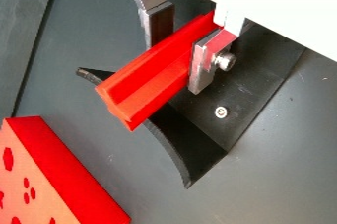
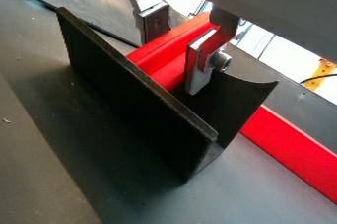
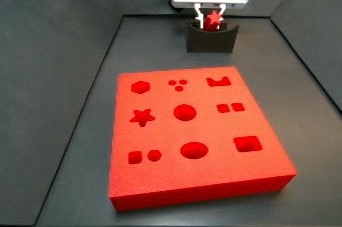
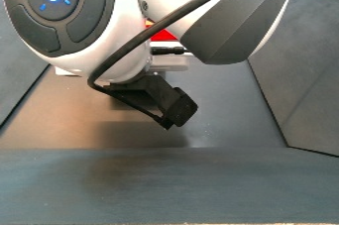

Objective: Pick up the star object. Move up. Place the star object on the fixture. Regrasp the star object. Move to above the board. Insert the star object.
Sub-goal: Place the star object on the fixture, then regrasp the star object.

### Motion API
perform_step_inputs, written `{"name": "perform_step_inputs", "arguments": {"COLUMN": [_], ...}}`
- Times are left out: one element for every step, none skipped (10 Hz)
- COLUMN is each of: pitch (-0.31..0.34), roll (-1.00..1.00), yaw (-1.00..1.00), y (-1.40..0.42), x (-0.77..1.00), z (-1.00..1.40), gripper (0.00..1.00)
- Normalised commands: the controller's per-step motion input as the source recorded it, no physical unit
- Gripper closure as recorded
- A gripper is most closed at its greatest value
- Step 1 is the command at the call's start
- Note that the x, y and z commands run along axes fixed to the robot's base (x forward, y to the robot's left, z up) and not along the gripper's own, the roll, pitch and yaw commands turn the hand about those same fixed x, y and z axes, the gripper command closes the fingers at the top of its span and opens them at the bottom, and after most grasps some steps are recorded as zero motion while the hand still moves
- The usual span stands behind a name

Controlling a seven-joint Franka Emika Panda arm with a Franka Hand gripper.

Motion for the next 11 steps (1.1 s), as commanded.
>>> {"name": "perform_step_inputs", "arguments": {"pitch": [0.022, 0.000, -0.049, -0.048, -0.032, -0.016, 0.006, 0.023, 0.058, 0.067, 0.081], "roll": [-0.15, 0.00, 0.03, 0.03, 0.03, 0.03, 0.03, 0.03, 0.02, 0.02, 0.01], "yaw": [-0.08, 0.00, -0.02, -0.01, 0.01, 0.03, 0.04, 0.04, 0.03, 0.03, 0.01], "y": [0.14, 0.00, 0.00, 0.00, 0.00, 0.00, 0.00, 0.01, 0.01, 0.01, 0.01], "x": [0.11, 0.00, 0.00, 0.00, -0.03, -0.04, -0.05, -0.05, -0.04, -0.04, -0.03], "z": [-0.69, 0.00, 1.00, 1.00, 1.00, 1.00, 1.00, 1.00, 0.73, 0.62, 0.38], "gripper": [1.00, 0.00, 0.00, 0.00, 0.00, 0.00, 0.00, 0.00, 0.00, 0.00, 0.00]}}
